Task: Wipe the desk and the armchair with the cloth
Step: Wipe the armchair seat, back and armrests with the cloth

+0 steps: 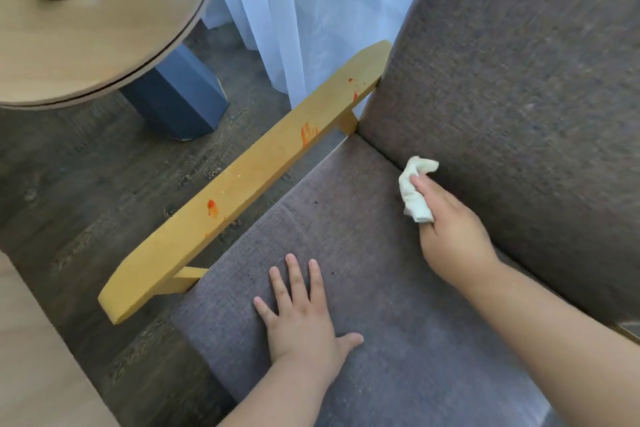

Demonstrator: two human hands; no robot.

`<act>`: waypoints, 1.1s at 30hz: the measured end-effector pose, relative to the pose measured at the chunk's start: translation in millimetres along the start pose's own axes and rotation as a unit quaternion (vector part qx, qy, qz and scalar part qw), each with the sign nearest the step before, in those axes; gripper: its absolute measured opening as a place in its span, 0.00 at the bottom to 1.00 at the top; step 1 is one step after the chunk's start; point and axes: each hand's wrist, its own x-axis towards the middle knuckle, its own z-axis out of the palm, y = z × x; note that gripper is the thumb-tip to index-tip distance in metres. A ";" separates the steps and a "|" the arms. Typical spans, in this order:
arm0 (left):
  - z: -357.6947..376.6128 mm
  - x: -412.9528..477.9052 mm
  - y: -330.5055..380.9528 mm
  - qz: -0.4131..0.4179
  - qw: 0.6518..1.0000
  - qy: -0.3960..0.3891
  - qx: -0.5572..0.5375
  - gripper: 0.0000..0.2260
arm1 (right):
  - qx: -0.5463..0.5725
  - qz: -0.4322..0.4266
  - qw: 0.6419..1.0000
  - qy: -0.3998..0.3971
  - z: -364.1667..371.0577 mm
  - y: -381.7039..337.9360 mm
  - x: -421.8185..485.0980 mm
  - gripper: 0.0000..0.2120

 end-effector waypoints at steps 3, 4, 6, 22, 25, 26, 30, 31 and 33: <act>1.9 -1.4 -0.3 -0.001 1.000 0.011 0.011 0.64 | -0.114 -0.005 0.987 -0.115 8.1 23.5 19.6 0.33; 3.0 -0.8 -0.6 0.000 1.000 0.017 0.016 0.64 | -0.123 0.000 0.981 -0.147 14.1 31.2 20.1 0.34; 6.3 1.7 -0.6 0.004 0.999 0.024 0.024 0.63 | -0.095 0.013 0.986 -0.138 22.7 42.1 10.4 0.35; 14.1 -26.1 -91.9 0.067 0.992 0.106 0.027 0.31 | 0.146 0.200 0.969 0.024 9.1 -7.3 -146.3 0.25; 28.8 -38.0 -112.3 0.060 0.991 0.117 0.020 0.31 | 0.051 0.168 0.982 -0.070 30.1 -10.5 -118.7 0.29; 34.6 -41.7 -115.0 0.062 0.990 0.123 0.011 0.30 | 0.008 0.155 0.982 -0.109 44.4 -19.2 -119.9 0.30; 65.5 -62.1 -113.4 0.066 0.989 0.131 -0.020 0.29 | -0.020 0.053 0.985 -0.162 94.5 -50.1 -188.3 0.31; 69.2 -65.8 -112.4 0.070 0.989 0.131 -0.019 0.29 | -0.002 0.030 0.986 -0.164 100.9 -55.2 -211.6 0.31; 69.3 -71.1 -111.7 0.085 0.989 0.121 -0.019 0.29 | 0.027 -0.006 0.984 -0.178 106.2 -65.8 -252.7 0.34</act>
